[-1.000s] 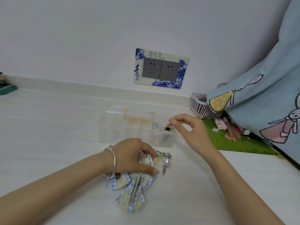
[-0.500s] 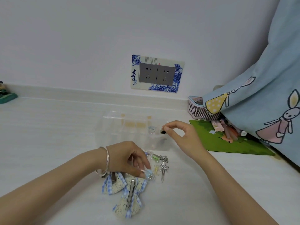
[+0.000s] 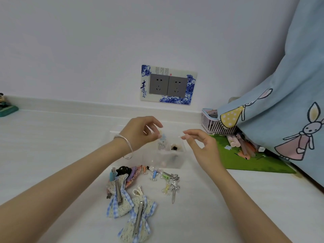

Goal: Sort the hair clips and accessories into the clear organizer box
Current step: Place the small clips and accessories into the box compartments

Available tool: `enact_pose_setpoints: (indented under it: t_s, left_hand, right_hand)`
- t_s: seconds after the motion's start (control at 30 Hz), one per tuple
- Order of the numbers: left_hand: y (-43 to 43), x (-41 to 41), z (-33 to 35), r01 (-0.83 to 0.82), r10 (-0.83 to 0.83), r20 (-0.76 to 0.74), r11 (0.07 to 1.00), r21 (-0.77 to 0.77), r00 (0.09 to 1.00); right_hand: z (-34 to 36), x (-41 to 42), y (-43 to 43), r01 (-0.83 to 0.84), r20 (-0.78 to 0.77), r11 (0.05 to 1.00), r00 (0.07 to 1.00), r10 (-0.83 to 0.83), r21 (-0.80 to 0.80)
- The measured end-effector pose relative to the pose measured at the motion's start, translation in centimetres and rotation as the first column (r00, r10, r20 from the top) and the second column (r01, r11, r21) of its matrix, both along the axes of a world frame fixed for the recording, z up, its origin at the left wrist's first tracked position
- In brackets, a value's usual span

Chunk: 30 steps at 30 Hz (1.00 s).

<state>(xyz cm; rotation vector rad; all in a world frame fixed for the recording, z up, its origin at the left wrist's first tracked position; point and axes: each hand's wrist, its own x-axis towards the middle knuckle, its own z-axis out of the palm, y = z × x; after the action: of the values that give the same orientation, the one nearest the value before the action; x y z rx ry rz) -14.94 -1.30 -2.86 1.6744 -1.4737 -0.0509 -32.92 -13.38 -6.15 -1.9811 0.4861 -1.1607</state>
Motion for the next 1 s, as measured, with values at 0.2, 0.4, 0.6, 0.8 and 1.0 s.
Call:
enact_pose_setpoints:
  t_s: [0.2, 0.4, 0.6, 0.8, 1.0]
  left_hand:
    - [-1.1, -0.8, -1.8, -0.026, 0.03, 0.18, 0.999, -0.025, 0.983]
    - [-0.3, 0.1, -0.7, 0.007, -0.011, -0.08, 0.998, -0.057, 0.997]
    - [-0.2, 0.0, 0.5, 0.084, -0.134, -0.439, 0.988, -0.131, 0.888]
    - [-0.2, -0.7, 0.7, 0.081, -0.176, -0.598, 0.98, -0.183, 0.782]
    - [-0.7, -1.2, 1.1, 0.034, -0.085, -0.875, 0.996, -0.079, 0.477]
  right_hand:
    - [0.0, 0.1, 0.1, -0.004, 0.01, 1.0, 1.0, 0.004, 0.008]
    - [-0.1, 0.1, 0.3, -0.022, 0.001, 0.999, 1.0, 0.022, 0.025]
    - [0.9, 0.6, 0.9, -0.125, -0.063, 0.991, 0.99, 0.129, 0.055]
    - [1.8, 1.8, 2.1, -0.175, 0.024, 0.97, 0.985, 0.173, 0.167]
    - [1.1, 1.9, 2.6, -0.041, 0.041, 0.999, 0.998, 0.041, 0.012]
